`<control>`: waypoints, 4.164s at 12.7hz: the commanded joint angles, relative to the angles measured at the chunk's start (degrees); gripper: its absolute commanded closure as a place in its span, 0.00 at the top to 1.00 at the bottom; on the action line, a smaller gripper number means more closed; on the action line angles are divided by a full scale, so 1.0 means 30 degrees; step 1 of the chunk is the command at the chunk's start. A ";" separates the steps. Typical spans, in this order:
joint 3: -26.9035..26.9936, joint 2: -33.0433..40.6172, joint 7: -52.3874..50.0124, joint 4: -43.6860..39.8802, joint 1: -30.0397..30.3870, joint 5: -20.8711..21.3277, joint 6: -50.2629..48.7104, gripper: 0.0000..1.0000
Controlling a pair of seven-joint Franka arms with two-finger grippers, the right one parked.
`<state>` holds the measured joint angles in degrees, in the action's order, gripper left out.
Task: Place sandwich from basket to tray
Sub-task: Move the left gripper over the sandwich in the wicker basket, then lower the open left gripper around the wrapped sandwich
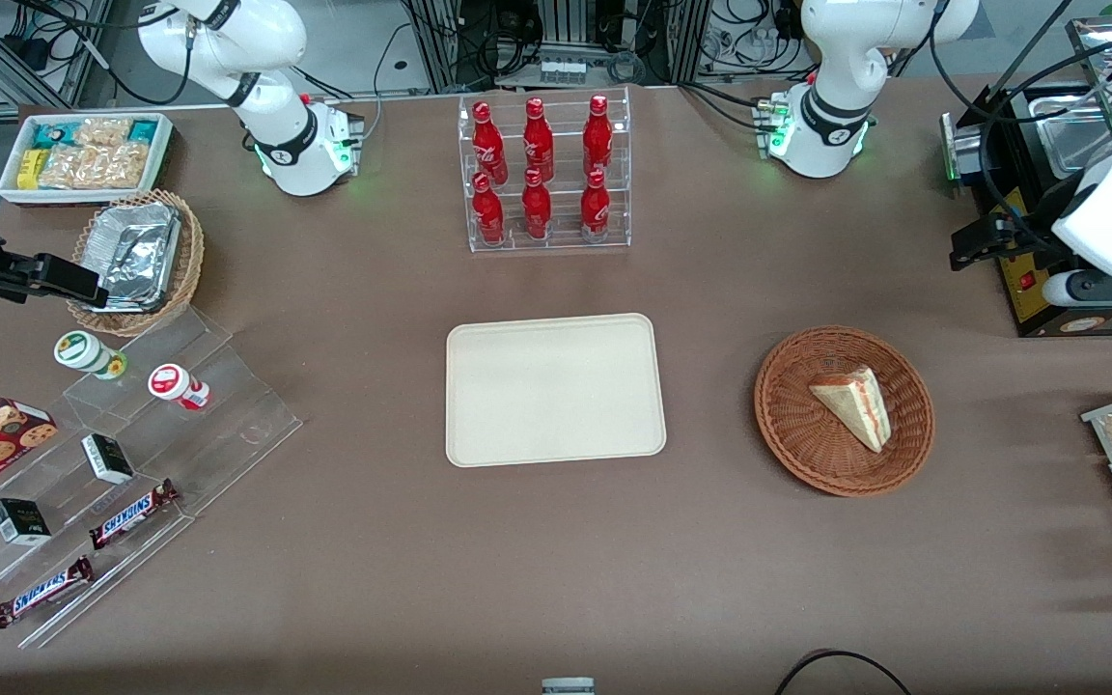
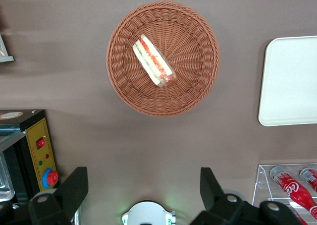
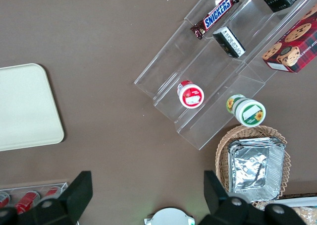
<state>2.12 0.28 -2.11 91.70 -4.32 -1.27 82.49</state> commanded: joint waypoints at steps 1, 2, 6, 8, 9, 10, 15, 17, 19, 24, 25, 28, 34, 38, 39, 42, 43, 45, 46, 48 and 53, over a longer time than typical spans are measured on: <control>0.0287 0.0024 0.0555 -0.0419 -0.0024 0.0160 -0.0342 1.00; 0.0260 -0.0035 0.0469 -0.0332 -0.0053 0.0393 -0.0253 1.00; 0.0114 -0.0240 0.0497 0.1098 -0.0521 0.0923 0.1177 1.00; 0.0114 -0.0270 0.0439 0.2619 -0.0581 0.0923 0.2873 1.00; 0.0085 -0.0270 0.0410 0.3556 -0.0581 0.0923 0.4014 1.00; -0.0061 -0.0270 0.0381 0.4262 -0.0581 0.0923 0.4924 1.00; -0.0062 -0.0970 0.0234 0.6697 -0.0581 0.0923 0.8618 1.00; -0.0062 -0.1526 0.0204 0.7196 -0.0581 0.0894 0.9848 1.00; -0.0062 -0.2054 0.0175 0.7810 -0.0552 0.0806 1.1196 1.00; -0.0033 -0.2554 -0.1957 0.9393 -0.0522 0.0776 1.4187 1.00; -0.0033 -0.2584 -0.2747 0.9541 -0.0522 0.0747 1.4510 1.00; -0.0062 -0.2818 -0.6228 0.9688 -0.0552 0.0689 1.5156 1.00; -0.0179 -0.3110 -1.2736 1.0917 -0.0960 0.0105 1.7351 1.00; -0.0179 -0.3667 -1.3594 1.1212 -0.1429 0.0073 1.8058 1.00; -0.0179 -0.3813 -1.3594 1.1183 -0.1402 0.0073 1.8087 1.00; -0.0150 -0.4427 -1.3594 1.1183 -0.1401 0.0073 1.8614 1.00; -0.0150 -0.4604 -1.3565 1.1154 -0.1372 0.0073 1.8731 1.00; -0.0121 -0.4955 -1.3507 1.1154 -0.1256 0.0073 1.8996 1.00; -0.0121 -0.5073 -1.3477 1.1154 -0.1226 0.0102 1.9025 1.00; -0.0091 -0.5279 -1.3477 1.1183 -0.1226 0.0102 1.9171 0.97; -0.0062 -0.5339 -1.3185 1.1241 -0.1050 0.0132 1.8909 0.00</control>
<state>1.85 -16.05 -42.03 125.10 -7.70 -0.32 138.89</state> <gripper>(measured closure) 0.388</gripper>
